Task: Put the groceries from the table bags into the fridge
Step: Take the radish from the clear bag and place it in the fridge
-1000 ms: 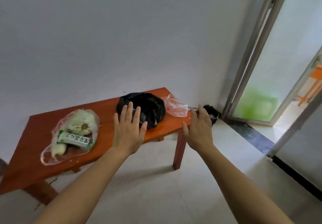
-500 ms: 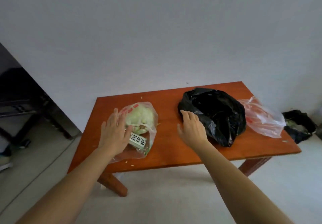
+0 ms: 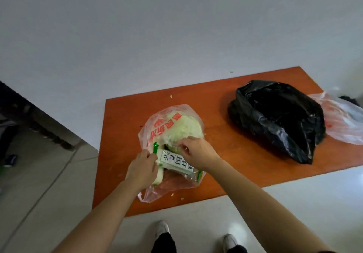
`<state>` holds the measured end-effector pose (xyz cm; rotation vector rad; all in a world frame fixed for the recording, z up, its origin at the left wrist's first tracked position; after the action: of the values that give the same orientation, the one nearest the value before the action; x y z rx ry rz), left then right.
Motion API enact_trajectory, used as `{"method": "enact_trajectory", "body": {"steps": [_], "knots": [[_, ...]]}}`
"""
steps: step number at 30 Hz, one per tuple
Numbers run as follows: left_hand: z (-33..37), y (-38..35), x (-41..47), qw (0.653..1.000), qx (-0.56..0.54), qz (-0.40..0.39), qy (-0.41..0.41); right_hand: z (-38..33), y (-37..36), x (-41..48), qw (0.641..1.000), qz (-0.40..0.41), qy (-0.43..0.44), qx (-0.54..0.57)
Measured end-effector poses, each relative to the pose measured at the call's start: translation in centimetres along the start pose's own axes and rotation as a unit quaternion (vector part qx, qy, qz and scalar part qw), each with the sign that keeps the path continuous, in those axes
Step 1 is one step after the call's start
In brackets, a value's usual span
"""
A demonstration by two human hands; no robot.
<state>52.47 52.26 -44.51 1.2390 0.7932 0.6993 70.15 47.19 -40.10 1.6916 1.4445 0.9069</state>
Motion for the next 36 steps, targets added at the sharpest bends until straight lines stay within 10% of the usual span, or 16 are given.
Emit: {"method": "enact_trajectory", "body": {"steps": [11, 23, 30, 36], "knots": [[-8.8, -6.0, 3.2, 0.991, -0.034, -0.125, -0.029, -0.8, -11.2, -1.4, 0.965, -0.113, -0.232, -0.055], [-8.5, -4.1, 5.7, 0.999, -0.001, -0.028, -0.032, 1.1, -12.2, -2.1, 0.959, -0.104, -0.229, -0.132], [-13.3, -0.7, 6.9, 0.974, -0.114, 0.07, 0.18, 1.0, -12.3, -1.9, 0.961, -0.12, -0.199, -0.149], [-9.6, 0.5, 5.2, 0.986, -0.085, 0.144, 0.011, 0.8, -9.7, -3.6, 0.974, 0.003, -0.22, -0.057]]}}
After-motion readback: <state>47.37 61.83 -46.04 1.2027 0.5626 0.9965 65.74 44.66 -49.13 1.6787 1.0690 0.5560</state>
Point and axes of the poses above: each hand's wrist, its own x-axis towards the middle knuckle, its own y-axis out of the back of the hand, z = x × y, the point moved 8 cm from there along x, towards the middle knuckle, and after that the axes turned 9 degrees about z, right-handed, at the moved point
